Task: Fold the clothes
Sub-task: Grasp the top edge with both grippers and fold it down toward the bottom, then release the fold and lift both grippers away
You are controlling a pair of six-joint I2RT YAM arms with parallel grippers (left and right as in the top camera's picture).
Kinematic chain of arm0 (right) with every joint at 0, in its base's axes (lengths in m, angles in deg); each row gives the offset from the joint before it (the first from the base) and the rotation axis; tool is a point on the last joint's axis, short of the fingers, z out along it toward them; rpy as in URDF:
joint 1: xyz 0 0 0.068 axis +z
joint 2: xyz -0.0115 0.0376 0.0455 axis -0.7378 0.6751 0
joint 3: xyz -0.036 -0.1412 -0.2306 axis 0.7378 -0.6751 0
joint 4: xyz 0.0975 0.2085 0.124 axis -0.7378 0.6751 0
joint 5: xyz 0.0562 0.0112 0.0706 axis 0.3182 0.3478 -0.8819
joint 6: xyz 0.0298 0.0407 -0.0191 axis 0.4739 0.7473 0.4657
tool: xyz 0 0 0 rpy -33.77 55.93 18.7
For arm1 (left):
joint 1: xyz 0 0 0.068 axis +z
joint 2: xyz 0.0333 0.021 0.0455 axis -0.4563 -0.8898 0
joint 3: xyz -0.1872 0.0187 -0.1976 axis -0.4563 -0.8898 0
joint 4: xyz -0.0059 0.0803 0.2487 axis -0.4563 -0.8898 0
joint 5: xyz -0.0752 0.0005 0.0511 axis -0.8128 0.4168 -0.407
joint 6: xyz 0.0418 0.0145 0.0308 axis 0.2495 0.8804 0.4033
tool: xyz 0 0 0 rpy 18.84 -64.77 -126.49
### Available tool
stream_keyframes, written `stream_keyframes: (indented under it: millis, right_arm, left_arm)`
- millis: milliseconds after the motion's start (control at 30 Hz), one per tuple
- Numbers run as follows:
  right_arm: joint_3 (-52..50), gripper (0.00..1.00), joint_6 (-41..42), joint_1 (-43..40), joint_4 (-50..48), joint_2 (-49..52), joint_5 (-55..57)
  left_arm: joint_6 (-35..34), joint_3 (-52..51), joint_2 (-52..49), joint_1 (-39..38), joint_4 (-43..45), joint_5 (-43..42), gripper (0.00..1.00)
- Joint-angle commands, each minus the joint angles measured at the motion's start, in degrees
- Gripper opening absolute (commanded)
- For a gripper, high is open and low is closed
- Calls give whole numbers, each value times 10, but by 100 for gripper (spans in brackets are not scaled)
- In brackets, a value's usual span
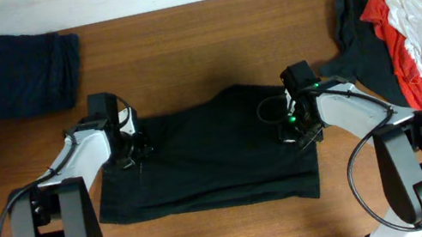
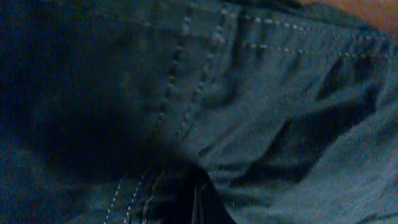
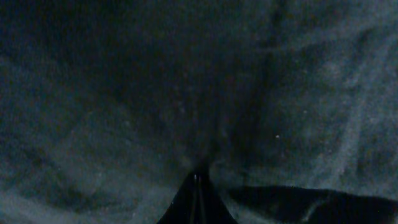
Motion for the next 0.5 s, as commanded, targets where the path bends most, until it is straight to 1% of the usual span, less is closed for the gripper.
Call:
stream_keyframes:
  millis: [0, 67, 100, 133, 167, 200, 233, 267, 300, 333, 367, 400, 433, 467]
  right_arm:
    - [-8, 4, -2, 0, 4, 56, 56]
    - [15, 4, -2, -10, 47, 52, 57]
    - [39, 4, -2, -15, 80, 48, 57]
    - [80, 4, -2, -18, 130, 40, 78]
    - [130, 4, -4, -17, 175, 30, 86]
    - [157, 4, -5, -17, 195, 28, 87]
    - [194, 14, -7, -17, 212, 28, 86]
    - [213, 78, -13, -17, 183, 28, 85]
    - [213, 86, -36, -17, 156, 30, 75]
    - [213, 86, -57, -17, 129, 33, 50]
    - [213, 79, -61, -17, 111, 40, 38]
    - [213, 57, -64, -17, 94, 50, 38]
    - [213, 31, -63, -17, 82, 61, 38]
    - [213, 27, -61, -17, 71, 72, 38]
  left_arm:
    - [-73, -14, -39, 69, -42, 150, 1]
    - [-87, -2, -30, 120, -94, 151, 0]
    - [-88, 7, -23, 128, -112, 151, 0]
    - [-88, 31, 4, 135, -152, 151, 0]
    - [-87, 54, 38, 134, -172, 151, 0]
    - [-80, 63, 62, 131, -172, 151, 0]
    - [-74, 70, 89, 123, -162, 151, 0]
    - [-53, 70, 110, 101, -116, 143, 4]
    - [-31, 70, 108, 88, -92, 127, 7]
    - [-4, 70, 100, 72, -69, 102, 10]
    - [4, 70, 88, 56, -51, 95, 13]
    - [4, 70, 62, 36, -24, 94, 19]
    - [5, 70, 37, 23, -3, 94, 23]
    - [5, 70, 12, 18, 11, 93, 24]
